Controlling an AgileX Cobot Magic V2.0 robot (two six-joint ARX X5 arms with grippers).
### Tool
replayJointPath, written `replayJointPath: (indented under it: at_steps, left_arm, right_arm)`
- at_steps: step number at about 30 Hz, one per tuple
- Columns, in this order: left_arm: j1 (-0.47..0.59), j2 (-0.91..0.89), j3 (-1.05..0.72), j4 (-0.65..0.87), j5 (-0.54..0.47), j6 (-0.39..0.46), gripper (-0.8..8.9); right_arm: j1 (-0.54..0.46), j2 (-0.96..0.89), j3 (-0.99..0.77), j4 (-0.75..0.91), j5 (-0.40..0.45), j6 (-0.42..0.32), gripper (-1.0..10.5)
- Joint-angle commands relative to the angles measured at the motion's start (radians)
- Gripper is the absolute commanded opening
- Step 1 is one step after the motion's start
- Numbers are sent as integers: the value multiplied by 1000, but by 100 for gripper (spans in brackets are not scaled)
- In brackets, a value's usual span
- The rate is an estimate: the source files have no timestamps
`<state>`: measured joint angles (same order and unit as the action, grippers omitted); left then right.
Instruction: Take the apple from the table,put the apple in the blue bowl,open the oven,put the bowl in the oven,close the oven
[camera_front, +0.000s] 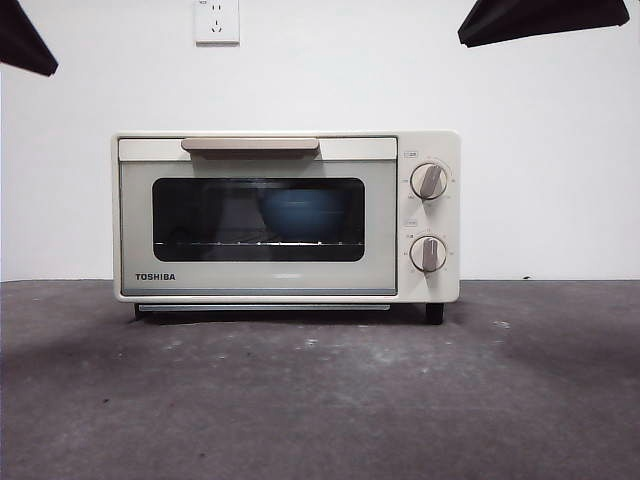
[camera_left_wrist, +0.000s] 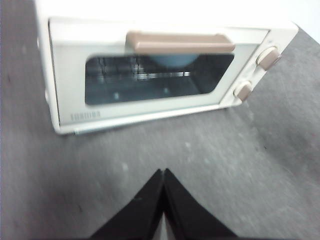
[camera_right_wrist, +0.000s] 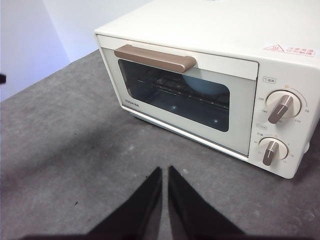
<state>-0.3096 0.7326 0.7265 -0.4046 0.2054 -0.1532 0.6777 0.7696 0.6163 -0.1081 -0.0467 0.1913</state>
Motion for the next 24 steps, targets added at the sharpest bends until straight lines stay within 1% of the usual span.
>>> replayJointPath:
  at_steps: [1,3,6,10,13,16,20,24]
  left_arm:
    - [28,-18,13,79,-62,101,7]
    - [70,-37,8,131,-92,136,7]
    - [150,-95,-20,187,-94,188,7]
    - [247,-192,-101,251,-96,224,7]
    - [299,-271,-185,283,-111,227,7]
    - [324,-353,-286,323,-113,223,7]
    - [329,-455,-431,379,-113,205,7]
    - [329,-544,-543,381,-114,188,7]
  right_arm:
    - [7,5,6,8,3,10,3]
    - [7,5,6,8,3,10,3]
    - [7,5,6,10,3,10,3]
    - [7,5,6,10,3,10,3]
    - [7,5,6,10,3,10,3]
    - [7,5,6,10,3,10,3]
    - [7,5,6,10,3,10,3]
    - [7,5,6,10,3,10,3]
